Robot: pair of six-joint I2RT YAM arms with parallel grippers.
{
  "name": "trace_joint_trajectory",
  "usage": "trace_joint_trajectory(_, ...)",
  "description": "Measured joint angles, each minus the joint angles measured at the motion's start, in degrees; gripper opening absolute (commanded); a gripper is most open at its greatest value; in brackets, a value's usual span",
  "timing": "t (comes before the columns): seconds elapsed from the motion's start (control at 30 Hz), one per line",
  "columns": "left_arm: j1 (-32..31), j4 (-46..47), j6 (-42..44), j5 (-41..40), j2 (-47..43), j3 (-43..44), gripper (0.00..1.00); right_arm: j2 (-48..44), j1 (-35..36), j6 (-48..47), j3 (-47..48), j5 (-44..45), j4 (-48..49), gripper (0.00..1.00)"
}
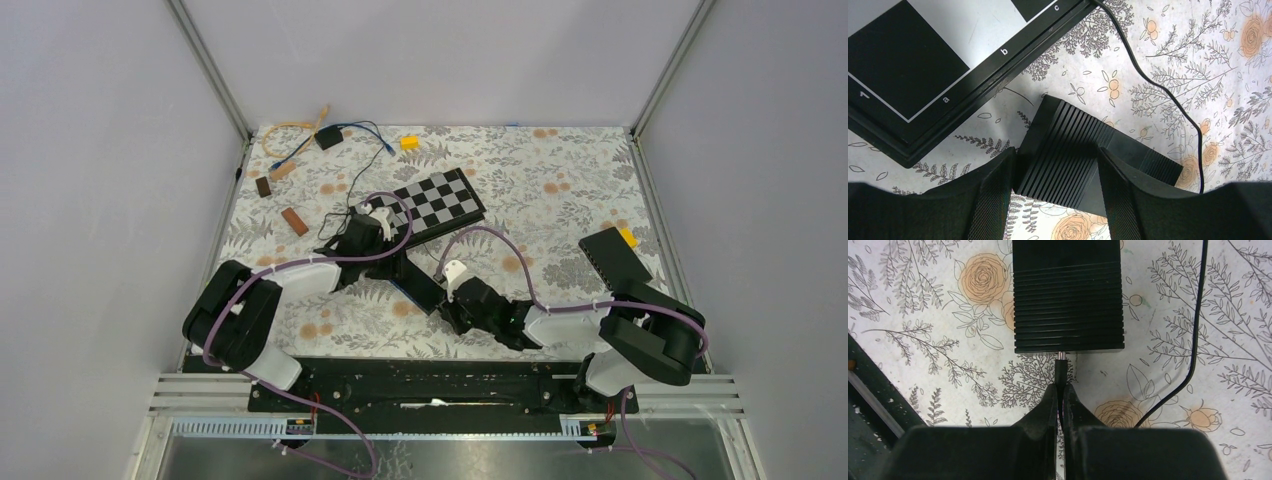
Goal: Insert the plug into the switch port
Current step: Insert the power into the switch port.
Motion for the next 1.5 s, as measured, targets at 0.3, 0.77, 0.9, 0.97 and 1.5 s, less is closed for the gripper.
trace_joint_trajectory(0.3,-0.35,0.28,0.15,-0.44,-0.11,-0.11,0.62,0.52,0.0,-7.28,3.34,1.44,-5.88,0.0)
trace_joint_trajectory(0.77,-0.94,1.6,0.48,-2.38,-0.92,-1.18,0.62,2.38,-0.39,-11.78,4.85,3.02,-5.92,0.0)
trace_joint_trajectory(0.9,-0.96,2.23,0.63,-3.39,-0.92,-1.29,0.56,3.37,-0.9,-14.16,5.2,3.02,-4.76,0.0)
trace_joint_trajectory(0.97,-0.96,2.84,0.92,-3.85,-0.98,-1.51,0.55,3.96,-1.18,-15.56,5.2,3.04,-3.54,0.0)
trace_joint_trajectory(1.5,-1.22,4.52,2.64,-7.63,-1.07,-1.7,0.55,7.89,-3.04,-27.47,5.22,5.75,4.2,0.0)
